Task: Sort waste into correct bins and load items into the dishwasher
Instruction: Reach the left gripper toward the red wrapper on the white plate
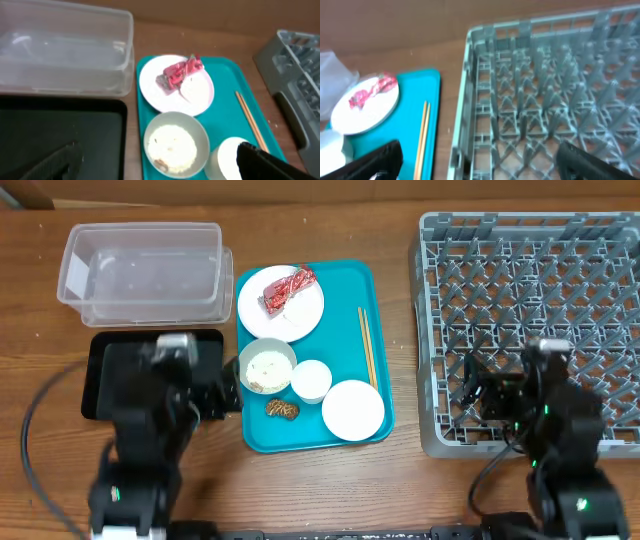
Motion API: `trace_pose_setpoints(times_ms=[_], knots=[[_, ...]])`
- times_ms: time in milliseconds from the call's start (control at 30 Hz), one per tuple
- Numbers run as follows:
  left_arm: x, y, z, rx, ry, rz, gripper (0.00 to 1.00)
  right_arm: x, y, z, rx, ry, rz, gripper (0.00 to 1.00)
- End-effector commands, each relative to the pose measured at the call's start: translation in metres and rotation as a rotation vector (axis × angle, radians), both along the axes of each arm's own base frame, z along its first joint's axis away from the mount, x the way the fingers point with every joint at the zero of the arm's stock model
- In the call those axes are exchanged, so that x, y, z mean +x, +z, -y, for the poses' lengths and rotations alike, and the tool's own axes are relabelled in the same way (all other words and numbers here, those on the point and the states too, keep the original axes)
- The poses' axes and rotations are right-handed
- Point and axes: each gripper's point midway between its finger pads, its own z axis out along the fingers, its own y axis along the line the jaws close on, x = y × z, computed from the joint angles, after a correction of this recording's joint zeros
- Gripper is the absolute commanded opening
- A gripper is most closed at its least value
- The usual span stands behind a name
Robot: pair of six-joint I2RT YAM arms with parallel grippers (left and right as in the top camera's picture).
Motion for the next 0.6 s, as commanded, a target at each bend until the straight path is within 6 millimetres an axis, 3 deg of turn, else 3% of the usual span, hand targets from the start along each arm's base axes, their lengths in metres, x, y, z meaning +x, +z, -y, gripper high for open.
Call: trace_pose_setpoints(times_ms=[0,133,200,400,567], knots=[[0.017,0.015,0.016,-0.048,-0.069,-0.198,1.00,0.013,0.017,-0.005,0.015,0.017,-0.101,1.00],[0.021,-0.006,0.007,0.001,-0.019,-0.468,1.00,0.020,0.011,-0.005,0.004,0.017,-0.264,1.00],[0.030,-0.015,0.015,-0.033,-0.048,-0.506,1.00,0.023,0.009,-0.005,0.003,0.016,-0.287,1.00],[0.087,-0.008,0.038,-0.064,-0.168,-0.355,1.00,0.023,0.009,-0.005,0.003,0.016,-0.288,1.00],[0.141,-0.012,0.051,0.065,-0.202,-0.306,1.00,0.023,0.009,-0.005,0.003,0.016,-0.287,1.00]])
